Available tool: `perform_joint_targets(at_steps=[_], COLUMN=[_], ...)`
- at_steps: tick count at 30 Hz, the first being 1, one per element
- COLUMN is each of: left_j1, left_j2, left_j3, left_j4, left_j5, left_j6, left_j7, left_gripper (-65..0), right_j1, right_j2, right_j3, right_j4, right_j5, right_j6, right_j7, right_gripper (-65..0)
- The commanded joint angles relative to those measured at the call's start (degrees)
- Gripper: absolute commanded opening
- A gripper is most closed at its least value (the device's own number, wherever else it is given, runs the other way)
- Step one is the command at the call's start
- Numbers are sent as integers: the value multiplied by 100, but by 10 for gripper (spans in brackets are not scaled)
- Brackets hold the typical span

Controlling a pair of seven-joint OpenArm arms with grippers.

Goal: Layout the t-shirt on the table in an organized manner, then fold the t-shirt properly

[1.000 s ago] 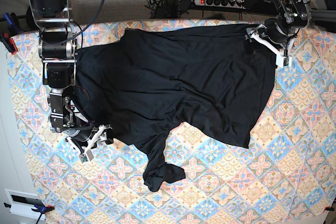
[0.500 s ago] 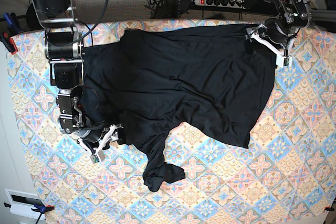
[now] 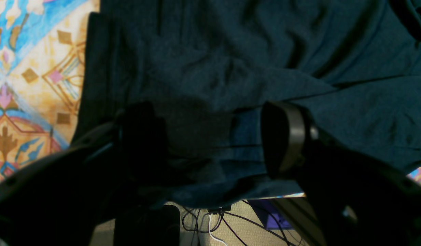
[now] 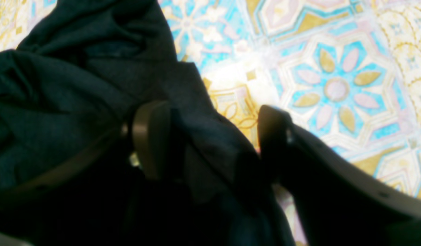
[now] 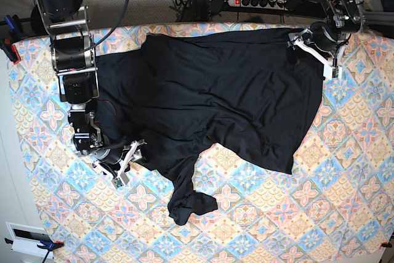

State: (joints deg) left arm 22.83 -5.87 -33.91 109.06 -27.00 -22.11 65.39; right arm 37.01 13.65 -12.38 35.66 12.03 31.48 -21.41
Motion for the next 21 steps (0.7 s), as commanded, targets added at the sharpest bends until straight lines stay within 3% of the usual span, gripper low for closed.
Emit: perform_joint_targets(at_steps=[1, 6, 13, 16, 21], left_j1=[-10, -10, -10, -10, -10], left_j2=[-51, -51, -51, -51, -51], left_j3=[-24, -24, -24, -24, -24], left_j4=[97, 97, 97, 97, 97], left_j5=[-64, -64, -64, -64, -64], left_j6=[0, 0, 0, 0, 0], left_j7=[-90, -90, -90, -90, -90], left_gripper=[-200, -200, -200, -200, -200], right_j1=[215, 215, 215, 206, 206], right_j2=[28, 28, 28, 28, 28], right_j3=[3, 3, -6, -217, -419], right_j4=[96, 96, 96, 96, 96], right_j5=[67, 67, 58, 58, 58], right_j6=[47, 47, 47, 47, 47], right_j7=[141, 150, 150, 150, 150], right_gripper=[-305, -442, -552, -637, -650])
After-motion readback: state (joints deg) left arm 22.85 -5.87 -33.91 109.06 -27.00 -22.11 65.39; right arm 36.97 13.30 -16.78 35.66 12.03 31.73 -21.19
